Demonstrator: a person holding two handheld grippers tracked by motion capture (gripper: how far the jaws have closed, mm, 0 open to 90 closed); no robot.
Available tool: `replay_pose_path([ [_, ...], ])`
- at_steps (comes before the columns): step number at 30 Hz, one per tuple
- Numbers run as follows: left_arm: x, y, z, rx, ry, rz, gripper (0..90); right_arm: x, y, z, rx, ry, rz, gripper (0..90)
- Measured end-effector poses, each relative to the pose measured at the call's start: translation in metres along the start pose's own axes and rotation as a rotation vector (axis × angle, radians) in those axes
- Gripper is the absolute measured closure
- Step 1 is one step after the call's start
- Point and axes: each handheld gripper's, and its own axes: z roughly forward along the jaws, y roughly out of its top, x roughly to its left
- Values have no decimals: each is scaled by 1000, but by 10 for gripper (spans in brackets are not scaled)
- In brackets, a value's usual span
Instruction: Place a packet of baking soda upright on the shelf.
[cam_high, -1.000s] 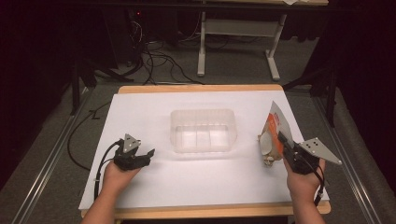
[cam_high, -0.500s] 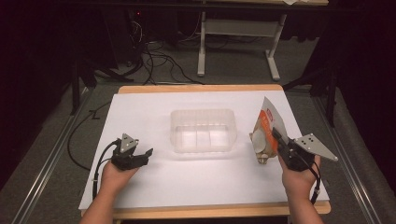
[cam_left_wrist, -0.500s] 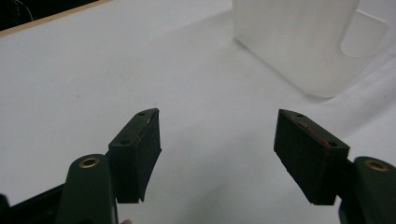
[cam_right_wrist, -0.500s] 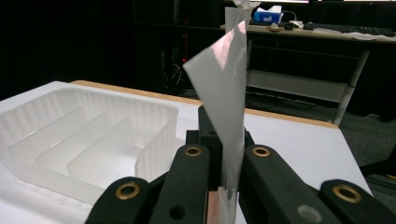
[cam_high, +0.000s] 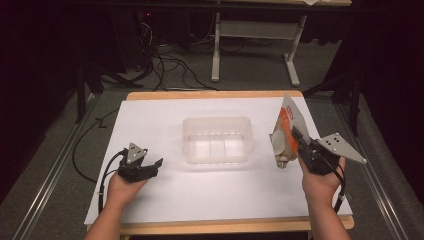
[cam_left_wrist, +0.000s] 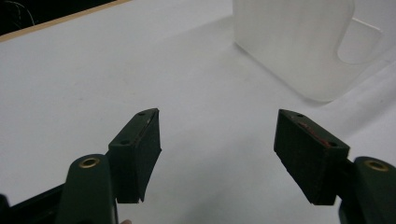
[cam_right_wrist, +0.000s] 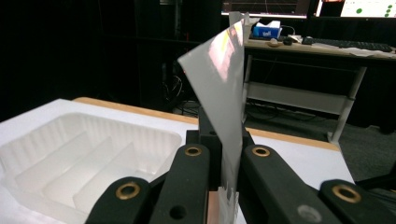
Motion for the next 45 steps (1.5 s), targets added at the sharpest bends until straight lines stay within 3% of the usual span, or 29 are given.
replay_pose_path([
  [11,0,0,-1,-1,0,-2,319,8,27,5,-29,31,-8,900],
  [14,0,0,-1,-6,1,-3,319,15,42,6,-47,45,-20,900],
  [23,2,0,-3,-15,1,-8,318,36,63,14,-79,97,-28,900],
  [30,2,0,-4,-25,1,-16,319,62,65,32,-81,152,-26,900],
  [45,4,1,-4,-38,-3,-29,319,101,55,64,-54,224,-32,900],
])
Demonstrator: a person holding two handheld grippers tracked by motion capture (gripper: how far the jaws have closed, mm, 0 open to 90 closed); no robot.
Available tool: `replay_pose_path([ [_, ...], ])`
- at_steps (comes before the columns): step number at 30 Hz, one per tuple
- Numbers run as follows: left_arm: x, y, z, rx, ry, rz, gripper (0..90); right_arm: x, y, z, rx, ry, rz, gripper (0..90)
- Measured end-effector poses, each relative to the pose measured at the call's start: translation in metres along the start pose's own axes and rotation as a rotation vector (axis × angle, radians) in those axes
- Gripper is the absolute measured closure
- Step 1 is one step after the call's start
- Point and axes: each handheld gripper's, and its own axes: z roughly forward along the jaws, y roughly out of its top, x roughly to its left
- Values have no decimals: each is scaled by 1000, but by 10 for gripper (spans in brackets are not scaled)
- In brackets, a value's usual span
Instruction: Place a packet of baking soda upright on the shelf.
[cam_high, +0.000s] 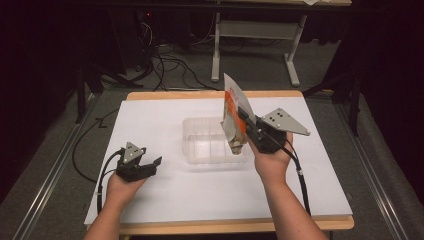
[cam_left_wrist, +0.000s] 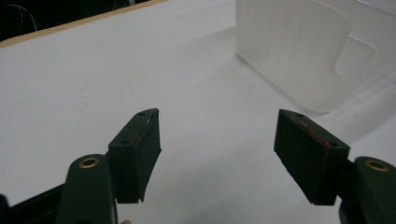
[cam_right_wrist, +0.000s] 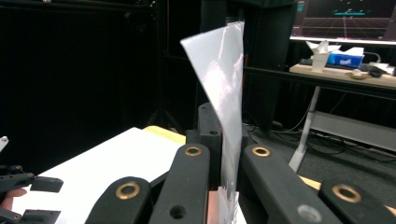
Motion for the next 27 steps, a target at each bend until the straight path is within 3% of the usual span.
replay_pose_path([
  [15,-1,0,1,-7,-13,-6,319,21,-20,48,36,39,-5,900],
  [27,-1,1,1,-4,-23,-7,319,32,-32,74,59,52,-14,900],
])
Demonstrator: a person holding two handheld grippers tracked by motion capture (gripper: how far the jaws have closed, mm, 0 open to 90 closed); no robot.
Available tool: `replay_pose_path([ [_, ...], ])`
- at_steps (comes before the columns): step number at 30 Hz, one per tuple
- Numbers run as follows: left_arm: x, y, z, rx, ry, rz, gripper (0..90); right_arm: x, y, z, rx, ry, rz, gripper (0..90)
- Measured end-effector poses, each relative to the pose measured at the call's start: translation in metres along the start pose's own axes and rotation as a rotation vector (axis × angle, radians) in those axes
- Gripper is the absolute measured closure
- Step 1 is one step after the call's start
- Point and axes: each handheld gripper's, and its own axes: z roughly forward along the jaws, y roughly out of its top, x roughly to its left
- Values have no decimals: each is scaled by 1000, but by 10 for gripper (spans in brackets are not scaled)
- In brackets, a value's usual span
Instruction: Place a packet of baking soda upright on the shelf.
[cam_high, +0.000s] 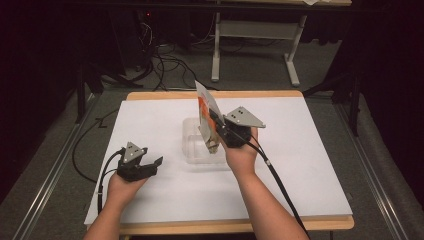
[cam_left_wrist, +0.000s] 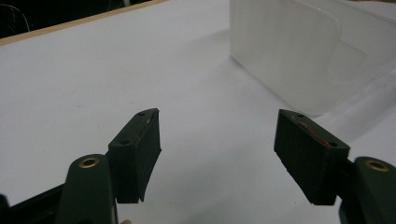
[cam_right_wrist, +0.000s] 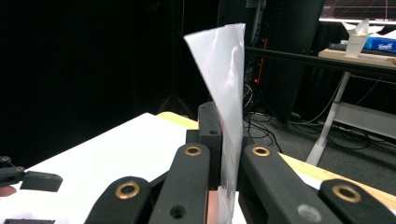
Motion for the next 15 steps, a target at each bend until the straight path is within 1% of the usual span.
replay_pose_path([
  [6,-1,-1,1,10,-3,10,319,4,-9,16,1,-4,-25,900],
  [8,-2,-1,2,10,-5,10,319,4,-10,17,1,-7,-30,900],
  [10,-1,-1,3,14,-4,13,319,6,-15,23,-2,3,-39,900],
  [12,-1,-1,3,15,-4,14,319,6,-16,25,1,9,-39,900],
  [14,-1,-1,3,13,-4,12,319,8,-20,29,3,10,-51,900],
  [15,-2,-1,3,11,-4,10,319,8,-21,30,9,11,-48,900],
])
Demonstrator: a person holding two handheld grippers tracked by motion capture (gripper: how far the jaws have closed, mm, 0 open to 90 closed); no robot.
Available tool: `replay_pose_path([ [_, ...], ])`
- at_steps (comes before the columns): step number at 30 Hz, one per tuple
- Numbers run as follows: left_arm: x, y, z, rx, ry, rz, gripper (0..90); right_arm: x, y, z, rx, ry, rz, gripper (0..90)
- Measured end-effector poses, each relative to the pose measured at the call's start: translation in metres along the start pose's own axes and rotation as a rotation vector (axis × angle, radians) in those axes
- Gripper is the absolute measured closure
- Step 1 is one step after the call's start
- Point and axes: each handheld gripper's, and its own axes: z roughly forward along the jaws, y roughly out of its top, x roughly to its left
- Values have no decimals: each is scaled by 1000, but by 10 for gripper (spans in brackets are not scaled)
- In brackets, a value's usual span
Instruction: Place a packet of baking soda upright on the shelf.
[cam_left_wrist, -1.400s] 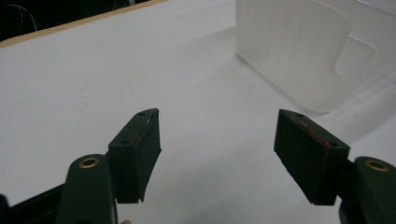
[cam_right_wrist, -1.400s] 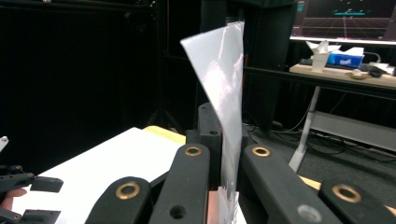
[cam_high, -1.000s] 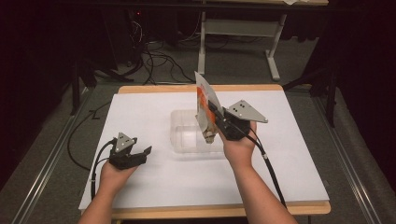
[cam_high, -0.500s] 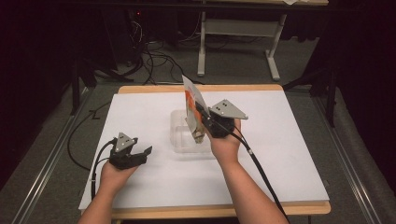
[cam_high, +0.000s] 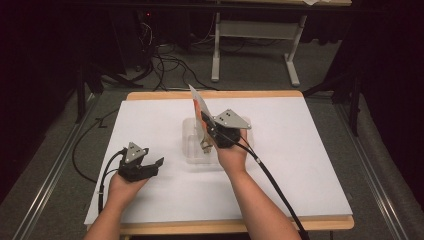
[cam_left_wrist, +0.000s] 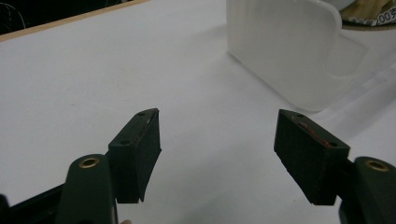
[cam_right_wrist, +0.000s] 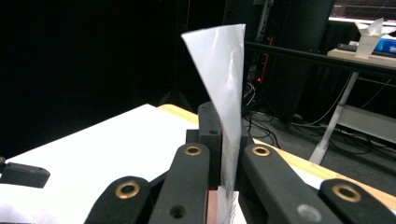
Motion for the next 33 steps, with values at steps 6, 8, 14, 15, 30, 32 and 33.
replay_pose_path([
  [6,0,0,-1,0,-2,4,319,6,-7,3,5,-3,-20,900],
  [8,0,0,-1,0,-2,3,319,6,-10,4,10,-4,-17,900],
  [14,0,0,-1,1,-2,3,319,4,-17,3,14,-6,-3,900],
  [15,0,0,0,1,-2,3,319,4,-17,2,15,-6,-1,900],
  [30,-1,0,0,4,-5,3,320,9,-21,1,23,9,-18,900],
  [32,-1,0,0,4,-6,2,320,9,-21,1,25,7,-17,900],
  [33,-1,0,0,6,-6,3,320,9,-21,1,26,8,-18,900],
])
